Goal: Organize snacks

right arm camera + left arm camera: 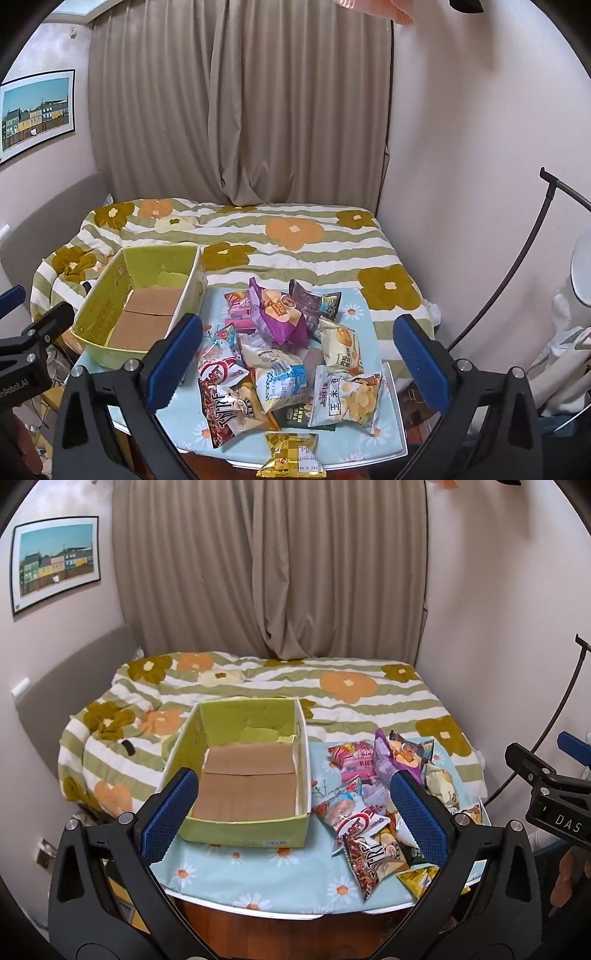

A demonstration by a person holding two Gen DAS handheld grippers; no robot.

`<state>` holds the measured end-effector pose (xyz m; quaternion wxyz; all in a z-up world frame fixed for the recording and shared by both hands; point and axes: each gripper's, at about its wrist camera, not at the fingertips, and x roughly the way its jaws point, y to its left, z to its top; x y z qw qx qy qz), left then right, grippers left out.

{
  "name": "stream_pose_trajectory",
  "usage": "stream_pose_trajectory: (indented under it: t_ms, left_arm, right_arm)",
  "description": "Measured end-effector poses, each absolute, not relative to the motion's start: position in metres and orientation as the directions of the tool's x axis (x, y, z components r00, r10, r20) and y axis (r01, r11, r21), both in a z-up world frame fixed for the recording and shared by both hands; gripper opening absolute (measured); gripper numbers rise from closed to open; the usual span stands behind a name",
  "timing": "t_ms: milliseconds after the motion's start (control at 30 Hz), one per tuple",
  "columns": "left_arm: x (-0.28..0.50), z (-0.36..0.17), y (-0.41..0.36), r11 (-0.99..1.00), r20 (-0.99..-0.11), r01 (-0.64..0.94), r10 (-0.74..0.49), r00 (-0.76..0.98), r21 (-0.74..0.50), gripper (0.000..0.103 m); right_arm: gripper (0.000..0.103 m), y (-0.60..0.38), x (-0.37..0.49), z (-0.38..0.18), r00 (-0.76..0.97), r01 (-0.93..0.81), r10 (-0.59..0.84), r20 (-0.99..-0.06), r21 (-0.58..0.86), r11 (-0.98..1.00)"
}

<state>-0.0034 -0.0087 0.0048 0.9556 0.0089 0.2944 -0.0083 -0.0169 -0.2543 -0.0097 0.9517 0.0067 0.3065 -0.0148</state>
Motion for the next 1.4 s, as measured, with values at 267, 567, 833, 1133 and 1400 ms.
stream_pose_trajectory:
  t_ms: [267,567,833,1133,1400]
  left_arm:
    - [-0.003,0.005,-0.010,1.000,-0.564,0.024,-0.012,0.826,0.014,0.102]
    - [-0.002,0.004,-0.010,1.000,-0.566,0.025,-0.012,0.824,0.015,0.102]
    - [-0.002,0.003,-0.011,1.000,-0.567,0.024,-0.010,0.823,0.016,0.102]
    - [-0.001,0.000,-0.012,1.000,-0.569,0.024,-0.011,0.822,0.016,0.102]
    - [0.000,-0.003,-0.014,1.000,-0.571,0.023,-0.010,0.821,0.016,0.102]
  right_arm:
    - [0.103,-0.255,-0.015,-0.013,0.806,0.041,-0.031,-0.590,0.003,0.999]
    - [0.103,-0.256,-0.014,-0.018,0.802,0.040,-0.030,-0.597,0.004,0.999]
    - [0.103,-0.255,-0.016,-0.020,0.800,0.041,-0.030,-0.600,0.004,0.999]
    - [0.103,-0.251,-0.021,-0.024,0.797,0.041,-0.034,-0.604,-0.003,0.999]
    - [0.103,-0.252,-0.019,-0.023,0.794,0.040,-0.032,-0.607,-0.001,0.999]
